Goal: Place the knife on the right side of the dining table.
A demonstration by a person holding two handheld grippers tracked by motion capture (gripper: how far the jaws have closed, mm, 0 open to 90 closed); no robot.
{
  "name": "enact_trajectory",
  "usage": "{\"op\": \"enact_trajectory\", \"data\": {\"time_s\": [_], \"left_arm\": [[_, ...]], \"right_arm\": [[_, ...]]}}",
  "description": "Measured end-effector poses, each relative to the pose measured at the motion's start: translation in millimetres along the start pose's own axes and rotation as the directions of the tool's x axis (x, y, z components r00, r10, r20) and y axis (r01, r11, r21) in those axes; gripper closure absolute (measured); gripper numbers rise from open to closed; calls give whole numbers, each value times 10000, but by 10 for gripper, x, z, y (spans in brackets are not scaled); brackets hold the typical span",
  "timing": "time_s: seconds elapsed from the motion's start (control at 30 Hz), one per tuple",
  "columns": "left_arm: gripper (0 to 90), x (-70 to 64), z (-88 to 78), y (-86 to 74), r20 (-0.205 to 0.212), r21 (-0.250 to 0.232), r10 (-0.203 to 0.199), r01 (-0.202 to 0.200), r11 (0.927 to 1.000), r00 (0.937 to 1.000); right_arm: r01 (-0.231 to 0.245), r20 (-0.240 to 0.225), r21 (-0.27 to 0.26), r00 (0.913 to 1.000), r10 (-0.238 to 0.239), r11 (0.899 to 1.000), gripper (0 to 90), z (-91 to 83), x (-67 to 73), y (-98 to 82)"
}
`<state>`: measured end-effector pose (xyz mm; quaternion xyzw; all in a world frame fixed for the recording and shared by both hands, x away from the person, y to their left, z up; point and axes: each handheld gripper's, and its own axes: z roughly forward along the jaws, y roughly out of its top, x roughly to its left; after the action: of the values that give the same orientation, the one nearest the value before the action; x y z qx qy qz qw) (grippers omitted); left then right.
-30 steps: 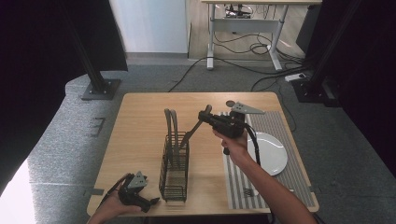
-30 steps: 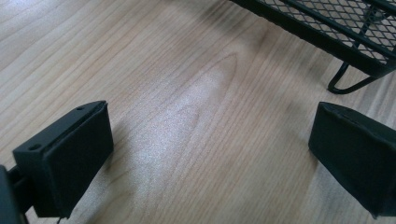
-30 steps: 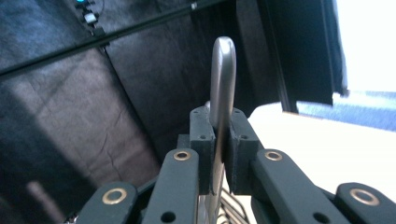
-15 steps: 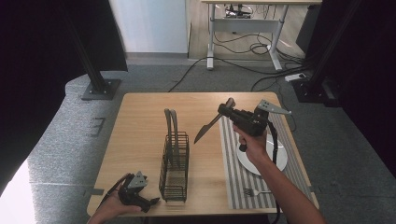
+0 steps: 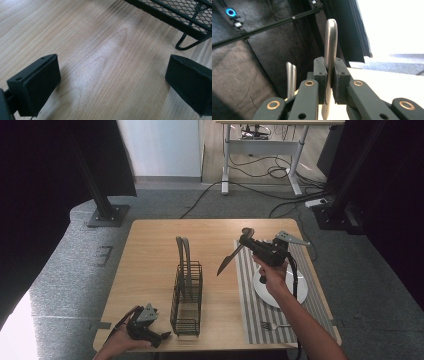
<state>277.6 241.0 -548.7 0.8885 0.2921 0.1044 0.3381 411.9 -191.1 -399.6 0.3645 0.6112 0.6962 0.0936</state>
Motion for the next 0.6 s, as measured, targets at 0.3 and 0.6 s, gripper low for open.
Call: {"op": "enact_trajectory", "data": {"time_s": [0.3, 0.6], "left_arm": [[0, -1, -1, -1, 1, 2, 4, -4, 10000, 10000], [0, -1, -1, -1, 1, 3, 7, -7, 10000, 10000]], "right_arm": [[149, 358, 440, 9992, -165, 9989, 832, 69, -63, -105], [148, 804, 745, 9965, -208, 9971, 832, 109, -164, -178]]}}
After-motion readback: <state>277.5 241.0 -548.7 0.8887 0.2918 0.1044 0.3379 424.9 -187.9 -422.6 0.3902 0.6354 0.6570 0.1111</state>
